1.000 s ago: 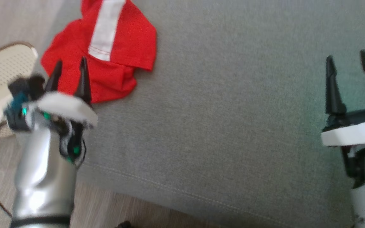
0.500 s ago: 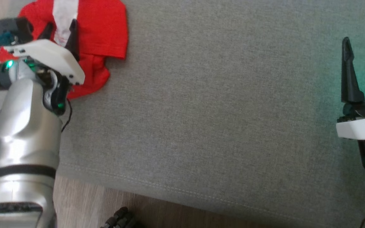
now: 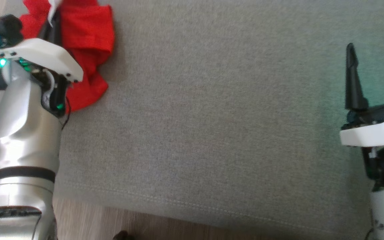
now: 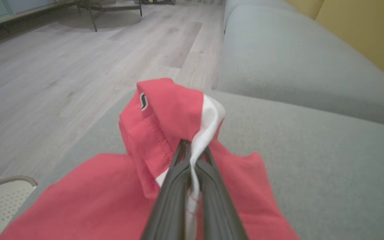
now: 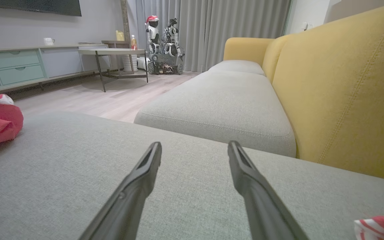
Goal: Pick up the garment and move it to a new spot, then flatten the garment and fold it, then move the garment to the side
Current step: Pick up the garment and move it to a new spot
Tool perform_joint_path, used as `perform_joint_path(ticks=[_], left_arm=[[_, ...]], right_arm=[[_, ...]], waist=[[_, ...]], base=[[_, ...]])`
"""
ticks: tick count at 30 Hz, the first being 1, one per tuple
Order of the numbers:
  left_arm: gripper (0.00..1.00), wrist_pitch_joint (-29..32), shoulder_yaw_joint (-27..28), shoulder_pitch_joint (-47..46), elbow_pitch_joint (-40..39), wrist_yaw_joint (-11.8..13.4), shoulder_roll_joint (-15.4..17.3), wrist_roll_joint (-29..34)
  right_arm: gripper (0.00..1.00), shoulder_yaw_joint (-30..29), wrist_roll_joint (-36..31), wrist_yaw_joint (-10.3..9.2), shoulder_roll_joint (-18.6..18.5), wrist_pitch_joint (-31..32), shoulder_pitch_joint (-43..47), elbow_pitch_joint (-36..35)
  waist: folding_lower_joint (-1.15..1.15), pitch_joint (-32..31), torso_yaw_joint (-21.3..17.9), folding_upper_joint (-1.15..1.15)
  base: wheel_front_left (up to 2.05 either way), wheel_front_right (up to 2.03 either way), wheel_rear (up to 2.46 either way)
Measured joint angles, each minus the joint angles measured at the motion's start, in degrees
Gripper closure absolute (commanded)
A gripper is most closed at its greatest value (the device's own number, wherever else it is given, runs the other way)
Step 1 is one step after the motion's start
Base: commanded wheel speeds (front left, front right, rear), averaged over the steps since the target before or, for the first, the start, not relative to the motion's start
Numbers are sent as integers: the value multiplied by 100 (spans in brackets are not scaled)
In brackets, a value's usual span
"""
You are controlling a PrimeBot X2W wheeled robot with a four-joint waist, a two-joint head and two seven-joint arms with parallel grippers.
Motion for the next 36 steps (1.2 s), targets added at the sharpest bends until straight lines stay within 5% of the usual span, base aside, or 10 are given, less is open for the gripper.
perform_joint_path(ticks=[10, 17, 27, 30, 36], left_arm=[[100, -309, 21, 455, -1362, -93, -8, -347], [100, 8, -212, 617, -2296, -79, -300, -410], [100, -189, -614, 215, -3021, 544, -665, -736], [100, -210, -1018, 299, -2973, 724, -664, -892], [100, -276, -2814, 1318, -2797, 1079, -655, -1666]], right_arm=[[0, 168, 69, 0, 408, -458, 33, 765], [0, 274, 120, 0, 561, -660, 43, 1074], [0, 385, 209, 0, 624, -806, 30, 1315], [0, 364, 209, 0, 637, -845, 27, 1349], [0, 364, 209, 0, 668, -895, 9, 1447]], waist=[[0, -877, -384, 0], [0, -1251, -817, 0], [0, -1454, -1567, 0], [0, -1425, -1690, 0], [0, -1304, -1807, 0]], base=[[0, 0, 0], [0, 0, 0], [0, 0, 0], [0, 0, 0], [0, 0, 0]])
